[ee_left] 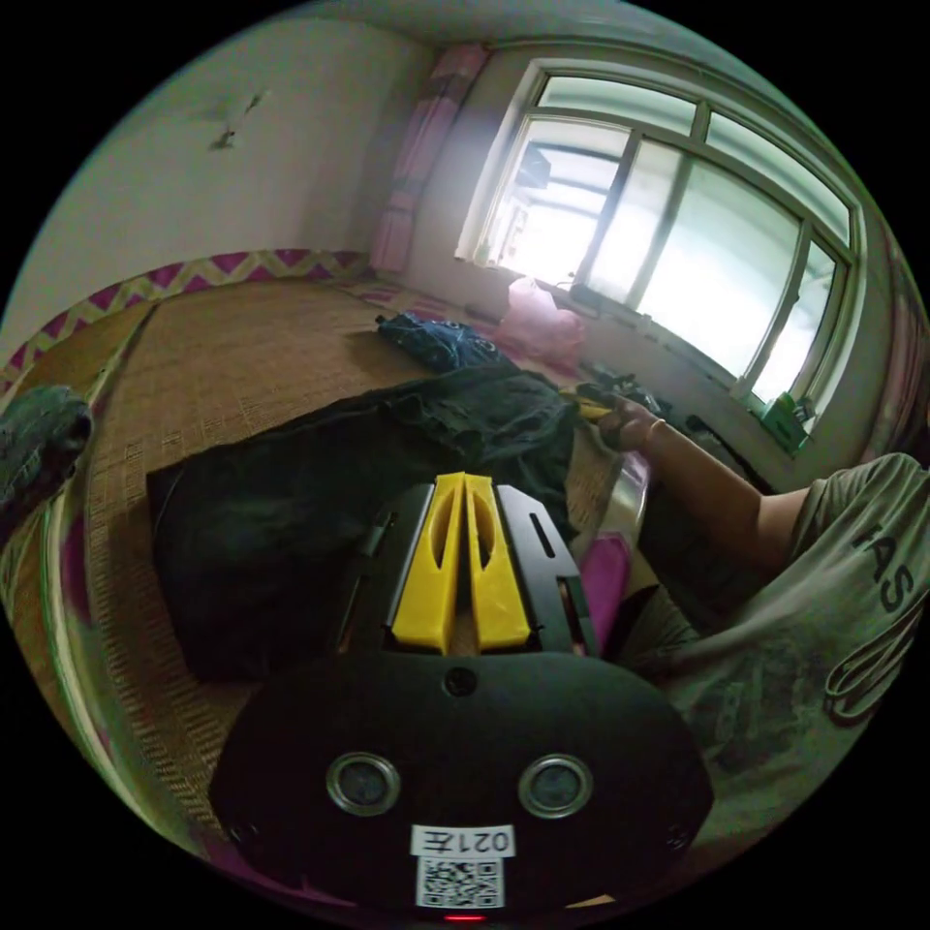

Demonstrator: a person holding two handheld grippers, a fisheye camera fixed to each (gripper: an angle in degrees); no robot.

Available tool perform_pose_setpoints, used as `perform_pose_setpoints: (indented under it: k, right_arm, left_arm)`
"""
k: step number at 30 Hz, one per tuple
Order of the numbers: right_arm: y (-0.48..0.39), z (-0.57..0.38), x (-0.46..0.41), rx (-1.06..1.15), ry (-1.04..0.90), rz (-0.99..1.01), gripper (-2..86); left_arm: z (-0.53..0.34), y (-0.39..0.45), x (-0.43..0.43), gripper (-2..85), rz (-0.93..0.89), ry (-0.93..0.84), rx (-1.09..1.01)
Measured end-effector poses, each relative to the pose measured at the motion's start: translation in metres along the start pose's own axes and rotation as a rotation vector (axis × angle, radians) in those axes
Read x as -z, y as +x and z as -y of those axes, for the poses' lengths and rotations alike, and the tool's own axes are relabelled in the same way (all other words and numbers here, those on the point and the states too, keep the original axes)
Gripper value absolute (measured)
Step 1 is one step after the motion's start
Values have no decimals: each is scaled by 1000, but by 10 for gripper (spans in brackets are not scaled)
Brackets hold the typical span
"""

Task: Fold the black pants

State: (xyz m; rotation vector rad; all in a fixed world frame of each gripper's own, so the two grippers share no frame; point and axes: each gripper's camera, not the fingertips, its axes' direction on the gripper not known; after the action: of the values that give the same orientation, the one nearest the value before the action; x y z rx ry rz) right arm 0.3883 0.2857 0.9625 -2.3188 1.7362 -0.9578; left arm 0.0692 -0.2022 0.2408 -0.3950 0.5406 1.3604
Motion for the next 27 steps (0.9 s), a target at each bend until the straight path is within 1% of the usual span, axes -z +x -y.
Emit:
perform_pose_setpoints:
  k: [2, 4, 5, 7, 8, 10, 11, 12, 13, 14, 16, 18, 19, 20, 21, 22, 23, 25, 27]
  right_arm:
    - [-10, -5, 0, -7, 18, 26, 54]
    - [-77, -25, 12, 218, 84, -20, 51]
    - [-97, -34, 13, 271, 89, -28, 51]
    - [-184, -80, 5, 516, 75, -24, 52]
    - [-208, -95, 0, 589, 66, -37, 52]
    - [-295, -177, -35, 910, 23, -135, 53]
    - [-312, -202, -46, 984, 17, -159, 53]
    - [-338, -251, -72, 1114, -5, -190, 53]
    - [-355, -303, -101, 1229, -43, -204, 53]
    - [-360, -328, -115, 1277, -60, -207, 53]
    - [-361, -423, -179, 1430, -139, -218, 53]
    - [-345, -484, -227, 1497, -199, -236, 53]
    - [-328, -519, -262, 1531, -275, -265, 53]
    - [-319, -535, -279, 1546, -317, -286, 53]
    - [-300, -559, -310, 1562, -406, -349, 53]
    - [-289, -570, -323, 1548, -442, -356, 53]
    - [-288, -572, -321, 1538, -412, -348, 52]
    - [-304, -573, -301, 1521, -278, -306, 52]
    - [-316, -576, -291, 1519, -220, -260, 52]
  left_arm:
    - [-12, -13, 18, -10, 9, 12, 22]
    - [-27, -33, 45, -10, 29, 34, 53]
    - [-30, -38, 51, -10, 35, 42, 63]
    - [-44, -59, 79, -10, 51, 84, 100]
    - [-47, -64, 86, -10, 53, 96, 110]
    - [-58, -84, 109, -10, 56, 141, 147]
    - [-60, -89, 114, -10, 54, 151, 156]
    - [-64, -98, 124, -10, 48, 172, 172]
    - [-68, -107, 132, -10, 46, 184, 181]
    - [-69, -111, 135, -10, 47, 187, 185]
    - [-73, -127, 148, -10, 66, 192, 200]
    - [-76, -138, 157, -10, 81, 186, 205]
    - [-79, -146, 162, -10, 92, 181, 213]
    - [-80, -150, 165, -10, 98, 176, 218]
    - [-82, -159, 170, -10, 106, 166, 226]
    - [-84, -167, 176, -10, 119, 158, 230]
    - [-85, -171, 180, -10, 128, 157, 231]
    - [-88, -189, 192, -10, 156, 169, 254]
    - [-88, -205, 198, -10, 152, 187, 281]
